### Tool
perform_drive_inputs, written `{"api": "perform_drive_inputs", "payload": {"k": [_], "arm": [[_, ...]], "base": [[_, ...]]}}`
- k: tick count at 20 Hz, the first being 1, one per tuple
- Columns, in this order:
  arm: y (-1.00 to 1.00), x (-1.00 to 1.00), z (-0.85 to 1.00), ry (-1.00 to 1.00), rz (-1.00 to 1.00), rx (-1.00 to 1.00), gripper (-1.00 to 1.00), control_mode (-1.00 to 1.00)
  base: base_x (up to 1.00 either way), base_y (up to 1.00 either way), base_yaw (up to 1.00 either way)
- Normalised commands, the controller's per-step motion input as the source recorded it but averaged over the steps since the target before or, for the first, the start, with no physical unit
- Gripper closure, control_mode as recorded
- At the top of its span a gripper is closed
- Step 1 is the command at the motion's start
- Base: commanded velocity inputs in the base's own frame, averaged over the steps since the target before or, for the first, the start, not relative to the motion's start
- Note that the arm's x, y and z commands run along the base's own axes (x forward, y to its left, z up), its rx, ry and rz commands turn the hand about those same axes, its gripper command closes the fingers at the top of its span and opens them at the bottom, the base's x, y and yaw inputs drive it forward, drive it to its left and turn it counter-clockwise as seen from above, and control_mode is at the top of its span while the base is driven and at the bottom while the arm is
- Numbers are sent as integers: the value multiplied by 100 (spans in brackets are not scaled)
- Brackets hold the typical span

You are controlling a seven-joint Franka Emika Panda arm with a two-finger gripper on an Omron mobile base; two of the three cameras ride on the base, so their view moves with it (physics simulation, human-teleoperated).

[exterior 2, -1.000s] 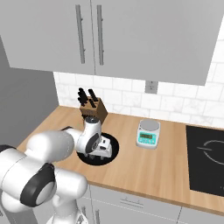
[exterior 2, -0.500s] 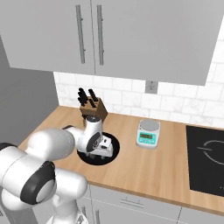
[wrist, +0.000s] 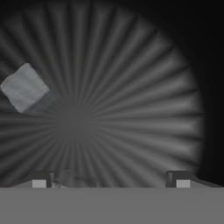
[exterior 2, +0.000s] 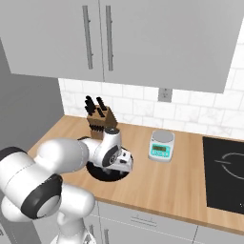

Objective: Grab a lemon wedge from the fridge and one ice cube from the ice bowl, and put them in the glass of lemonade.

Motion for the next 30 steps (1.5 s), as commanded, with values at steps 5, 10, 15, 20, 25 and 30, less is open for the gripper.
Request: {"api": "perform_drive_inputs", "payload": {"k": [5, 10, 15, 20, 25, 30], "arm": [[-21, 0, 0, 0, 0, 0, -100, -100], [1, -12, -23, -3, 0, 0, -100, -100], [0, -6, -6, 0, 0, 0, -100, -100], [0, -11, 0, 0, 0, 0, -100, -100], [0, -10, -11, 0, 0, 0, -100, -100], [0, -25, -10, 0, 0, 0, -100, -100]], "base": [[0, 0, 0], [0, 0, 0], [0, 0, 0], [0, 0, 0], [0, 0, 0], [0, 0, 0]]}}
